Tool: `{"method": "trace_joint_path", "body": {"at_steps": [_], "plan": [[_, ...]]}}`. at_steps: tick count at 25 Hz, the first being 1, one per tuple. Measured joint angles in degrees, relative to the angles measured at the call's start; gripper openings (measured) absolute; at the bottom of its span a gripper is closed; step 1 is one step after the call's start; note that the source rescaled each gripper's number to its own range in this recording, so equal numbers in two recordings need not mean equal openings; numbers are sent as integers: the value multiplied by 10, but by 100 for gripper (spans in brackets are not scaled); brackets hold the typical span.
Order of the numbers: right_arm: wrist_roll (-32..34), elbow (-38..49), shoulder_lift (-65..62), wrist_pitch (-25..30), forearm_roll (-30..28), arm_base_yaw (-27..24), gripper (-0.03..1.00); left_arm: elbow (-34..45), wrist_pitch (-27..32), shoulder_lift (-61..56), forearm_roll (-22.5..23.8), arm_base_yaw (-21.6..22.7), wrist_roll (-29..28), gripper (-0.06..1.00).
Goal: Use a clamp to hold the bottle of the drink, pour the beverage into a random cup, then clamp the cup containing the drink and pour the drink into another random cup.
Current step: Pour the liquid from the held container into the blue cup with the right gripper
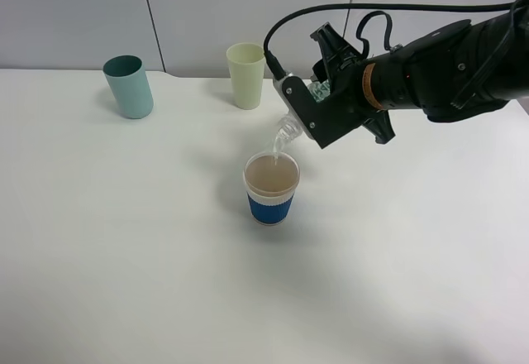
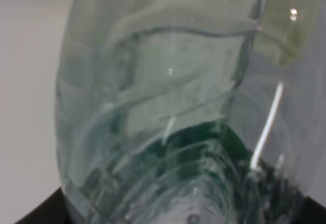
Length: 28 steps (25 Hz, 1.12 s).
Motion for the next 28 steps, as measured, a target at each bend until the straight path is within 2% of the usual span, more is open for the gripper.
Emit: {"method": "trace_joint_path", "body": {"at_steps": [15,22,28], "plan": [[-32,0,0,1,0,0,0,0,0,0,0,0,0,100],[-92,0,0,2,0,0,0,0,0,0,0,0,0,100],[-103,0,0,5,0,0,0,0,0,0,0,0,0,100]]}}
